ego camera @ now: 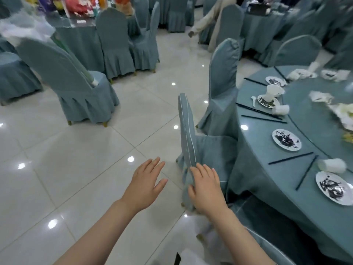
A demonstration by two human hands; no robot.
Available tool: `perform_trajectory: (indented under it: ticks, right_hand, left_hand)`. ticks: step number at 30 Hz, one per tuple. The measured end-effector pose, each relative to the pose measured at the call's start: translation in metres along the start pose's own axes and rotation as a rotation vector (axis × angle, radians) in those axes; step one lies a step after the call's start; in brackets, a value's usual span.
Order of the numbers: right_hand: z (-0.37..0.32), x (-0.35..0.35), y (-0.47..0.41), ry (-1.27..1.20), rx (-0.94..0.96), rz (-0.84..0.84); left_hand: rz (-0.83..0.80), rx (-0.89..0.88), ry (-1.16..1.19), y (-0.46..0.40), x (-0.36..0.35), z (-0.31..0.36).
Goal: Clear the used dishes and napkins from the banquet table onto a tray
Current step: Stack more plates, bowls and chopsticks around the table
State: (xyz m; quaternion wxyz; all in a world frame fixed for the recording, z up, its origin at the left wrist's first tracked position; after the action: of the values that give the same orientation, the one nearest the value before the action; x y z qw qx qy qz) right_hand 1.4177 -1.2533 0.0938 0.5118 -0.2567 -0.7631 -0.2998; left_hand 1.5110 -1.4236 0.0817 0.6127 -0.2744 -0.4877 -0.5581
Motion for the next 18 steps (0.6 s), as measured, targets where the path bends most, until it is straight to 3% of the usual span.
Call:
perform_trajectory:
  ticks: [7,18]
  right_hand:
    - [0.053,0.018,-0.050,-0.030,-0.136,0.043]
    - [0.144,0.054,-0.109,-0.056,-0.253,0.017]
  left_hand:
    - [-0.011,-0.171,0.034,-0.109,0.020,0.039]
    - [-0.033,-0.203,-0.127,-0.249,0.034,0.083]
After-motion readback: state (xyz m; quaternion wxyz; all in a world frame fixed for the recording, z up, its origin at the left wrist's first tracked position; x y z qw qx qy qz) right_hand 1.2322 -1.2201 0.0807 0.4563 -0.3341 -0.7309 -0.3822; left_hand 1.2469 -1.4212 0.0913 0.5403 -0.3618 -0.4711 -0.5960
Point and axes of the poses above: each hand's wrist, its own y-axis away from the middle knuckle, its own x-axis out of the back of the hand, z = x × y, the point moved 5 cm from there along -y, towards the middle knuckle, and after that the axes turned 11 degrees about -z, right-handed, at the moved point
